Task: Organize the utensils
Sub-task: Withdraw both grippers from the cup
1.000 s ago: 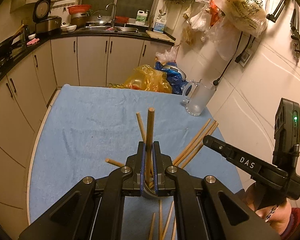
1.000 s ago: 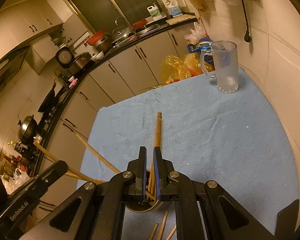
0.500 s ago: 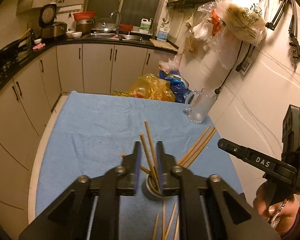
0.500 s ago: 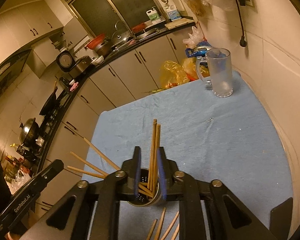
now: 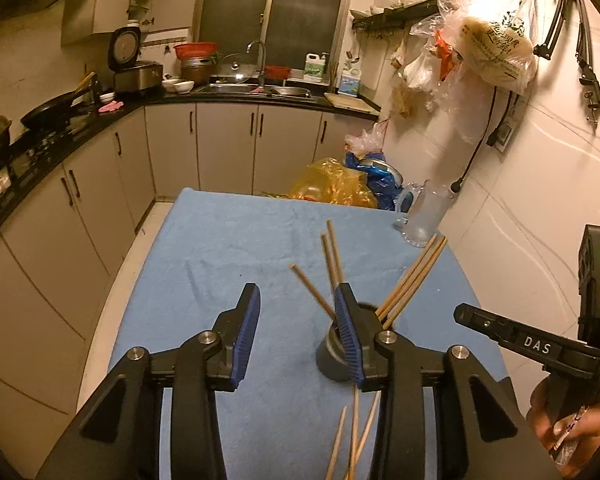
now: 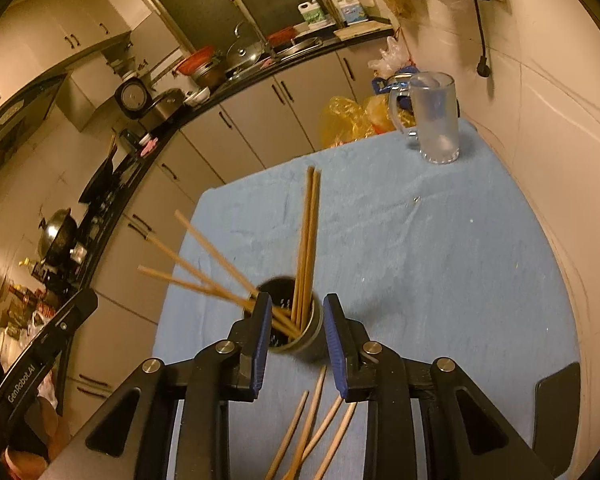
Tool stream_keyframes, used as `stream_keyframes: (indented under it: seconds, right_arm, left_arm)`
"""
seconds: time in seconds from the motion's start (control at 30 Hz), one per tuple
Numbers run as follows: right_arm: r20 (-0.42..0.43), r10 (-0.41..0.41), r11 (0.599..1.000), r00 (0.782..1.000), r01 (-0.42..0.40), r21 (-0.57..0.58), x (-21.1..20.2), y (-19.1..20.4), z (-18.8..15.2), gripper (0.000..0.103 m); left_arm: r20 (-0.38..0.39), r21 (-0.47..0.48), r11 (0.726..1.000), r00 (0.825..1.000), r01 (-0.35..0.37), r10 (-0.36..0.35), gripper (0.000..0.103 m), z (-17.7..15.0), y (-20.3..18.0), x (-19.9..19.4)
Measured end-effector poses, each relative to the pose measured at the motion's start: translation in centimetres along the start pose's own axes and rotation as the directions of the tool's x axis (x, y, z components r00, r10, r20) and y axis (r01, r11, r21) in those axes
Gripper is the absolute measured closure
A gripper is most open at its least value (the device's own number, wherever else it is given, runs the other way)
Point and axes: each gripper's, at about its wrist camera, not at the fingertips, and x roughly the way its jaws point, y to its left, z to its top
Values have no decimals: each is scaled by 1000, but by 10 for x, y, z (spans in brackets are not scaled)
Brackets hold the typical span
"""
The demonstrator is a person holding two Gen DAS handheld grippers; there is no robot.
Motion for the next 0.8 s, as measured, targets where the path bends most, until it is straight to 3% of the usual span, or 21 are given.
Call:
stream_keyframes:
  seconds: [0.47,0.8]
  right_arm:
    - [-39,19,994,999,-23,-110,-3,50,-32,73]
    - [-66,14,991,998,-23,-135,-7,67,-57,73]
  left_arm:
    - [9,-71,994,997,-81,82,66,-34,54,-40]
    - [-2,-89,992,996,-89,89,66,-53,74,-58]
